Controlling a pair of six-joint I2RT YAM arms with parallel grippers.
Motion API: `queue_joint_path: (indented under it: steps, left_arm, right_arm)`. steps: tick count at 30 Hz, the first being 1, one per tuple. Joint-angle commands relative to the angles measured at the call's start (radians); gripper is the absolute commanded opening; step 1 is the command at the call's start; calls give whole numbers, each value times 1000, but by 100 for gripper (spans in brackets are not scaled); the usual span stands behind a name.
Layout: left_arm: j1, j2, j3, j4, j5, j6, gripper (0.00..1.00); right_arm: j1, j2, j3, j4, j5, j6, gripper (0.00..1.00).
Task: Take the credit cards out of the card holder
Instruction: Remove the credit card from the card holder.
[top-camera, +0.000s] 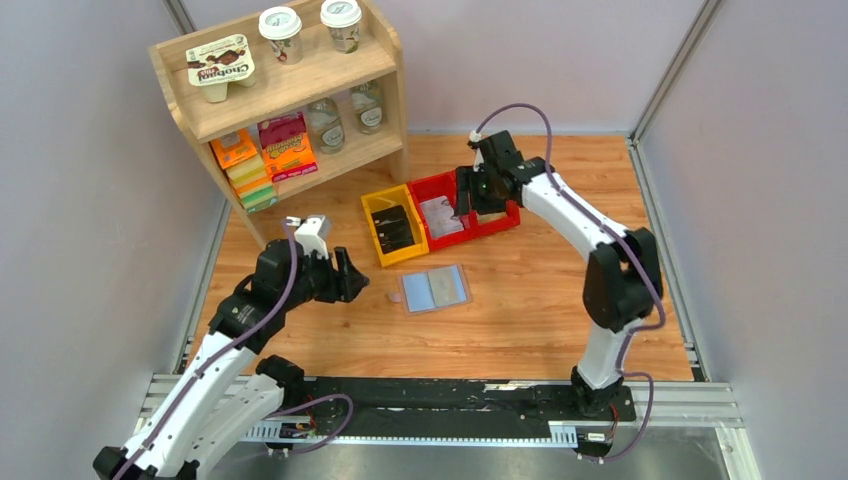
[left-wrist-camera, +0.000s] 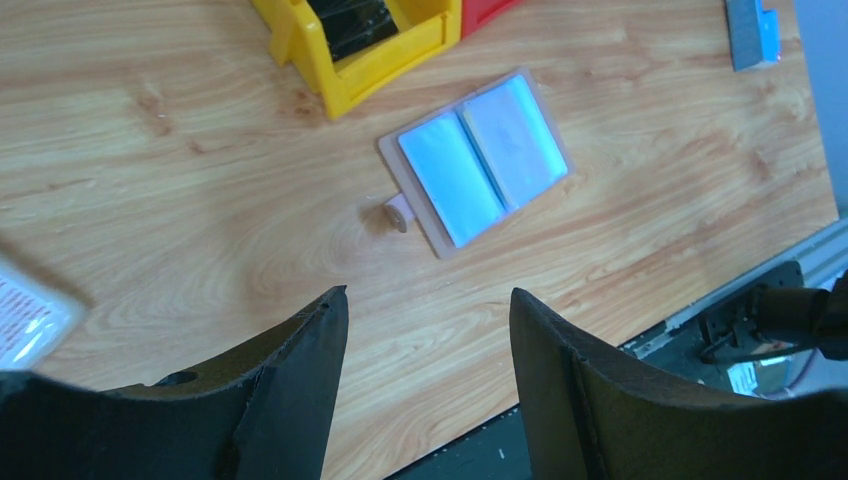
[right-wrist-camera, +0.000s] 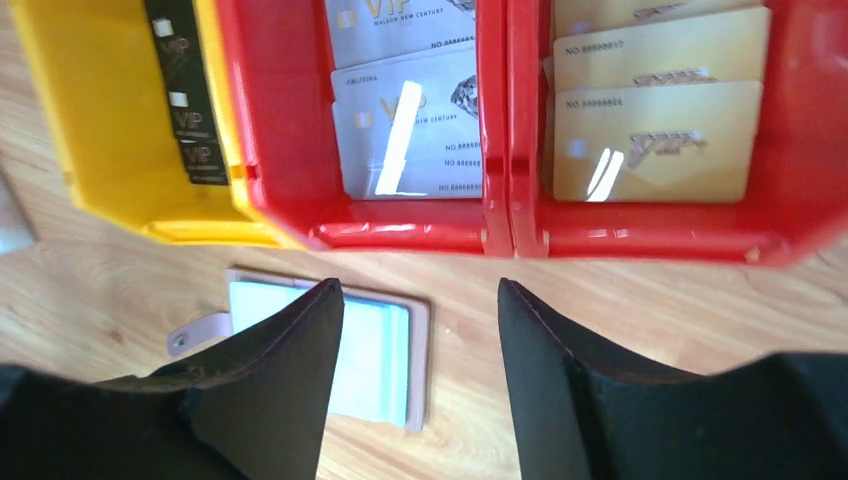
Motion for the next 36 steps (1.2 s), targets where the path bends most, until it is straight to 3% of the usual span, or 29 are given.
queue_joint_path:
  steps: [1,9,14,18,24,36]
  left_arm:
    - [-1,59,-14,122,117,-43,68]
    - [-53,220,-6,277,178,-82,68]
    - [-124,335,11,351,154,-80,68]
    - [-150,427,14,410,143,-79,65]
    - [-187,582,14,495,138,-66,54]
    - [-222,770,-66,579,95,-80,51]
  right_arm:
    - [21,-208,-191,176,70,122,64]
    - [139,-422,-564,360,76,276,65]
    - [226,-442,-685,434,93,345,52]
    - [268,-413,-732,475,121,377,45]
    - [293,-362,-730,489,149,365,44]
    - [294,-273,-726,508,106,338,40]
